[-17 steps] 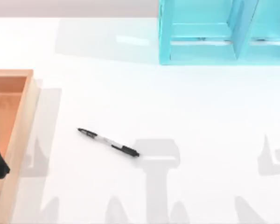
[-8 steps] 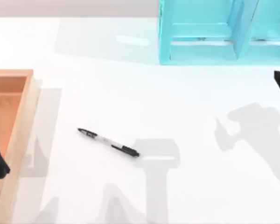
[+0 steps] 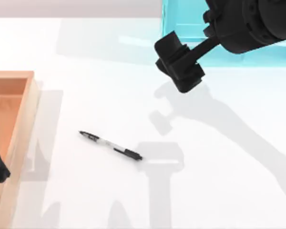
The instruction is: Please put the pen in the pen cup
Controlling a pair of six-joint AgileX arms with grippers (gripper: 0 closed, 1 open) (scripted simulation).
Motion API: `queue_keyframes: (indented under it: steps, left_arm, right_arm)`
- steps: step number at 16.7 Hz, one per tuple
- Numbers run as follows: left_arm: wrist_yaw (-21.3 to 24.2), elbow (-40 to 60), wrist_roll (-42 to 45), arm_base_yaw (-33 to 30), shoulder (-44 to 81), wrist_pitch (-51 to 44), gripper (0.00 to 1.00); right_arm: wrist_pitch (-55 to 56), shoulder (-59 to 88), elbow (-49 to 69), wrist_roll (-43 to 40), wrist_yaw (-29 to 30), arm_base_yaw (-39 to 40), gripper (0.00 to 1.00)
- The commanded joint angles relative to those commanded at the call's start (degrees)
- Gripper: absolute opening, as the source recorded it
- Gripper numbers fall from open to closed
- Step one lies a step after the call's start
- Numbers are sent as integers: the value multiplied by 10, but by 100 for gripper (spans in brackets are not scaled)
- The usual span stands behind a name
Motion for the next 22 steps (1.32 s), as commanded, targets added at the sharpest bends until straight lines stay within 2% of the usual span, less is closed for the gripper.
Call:
queue_keyframes:
  steps: [5,11,16,22]
  left_arm:
    - [0,0,0,0,0,0,100]
    - [0,0,0,0,0,0,100]
    - [0,0,0,0,0,0,100]
    - [0,0,0,0,0,0,100]
  right_arm:
    - [-139,256,244,-13,41,81,100]
    - [-255,483,450,-33,101,132,100]
    - [-309,603,549,-48,148,146,100]
    - [-332,661,590,-58,180,145,100]
